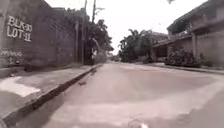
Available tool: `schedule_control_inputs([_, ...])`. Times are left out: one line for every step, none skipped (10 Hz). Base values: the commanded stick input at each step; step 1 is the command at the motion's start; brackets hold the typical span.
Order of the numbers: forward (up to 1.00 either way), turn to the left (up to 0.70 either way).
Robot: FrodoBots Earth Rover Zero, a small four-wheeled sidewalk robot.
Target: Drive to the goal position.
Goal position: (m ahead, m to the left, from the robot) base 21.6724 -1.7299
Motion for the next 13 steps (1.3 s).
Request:
schedule_control_inputs([0.7, 0.0])
schedule_control_inputs([0.7, 0.0])
schedule_control_inputs([0.7, 0.0])
schedule_control_inputs([0.7, 0.0])
schedule_control_inputs([0.7, 0.0])
schedule_control_inputs([0.7, 0.0])
schedule_control_inputs([0.7, 0.0])
schedule_control_inputs([0.7, -0.08])
schedule_control_inputs([0.7, -0.24])
schedule_control_inputs([0.7, -0.34])
schedule_control_inputs([0.7, -0.32])
schedule_control_inputs([0.7, -0.24])
schedule_control_inputs([0.7, -0.1])
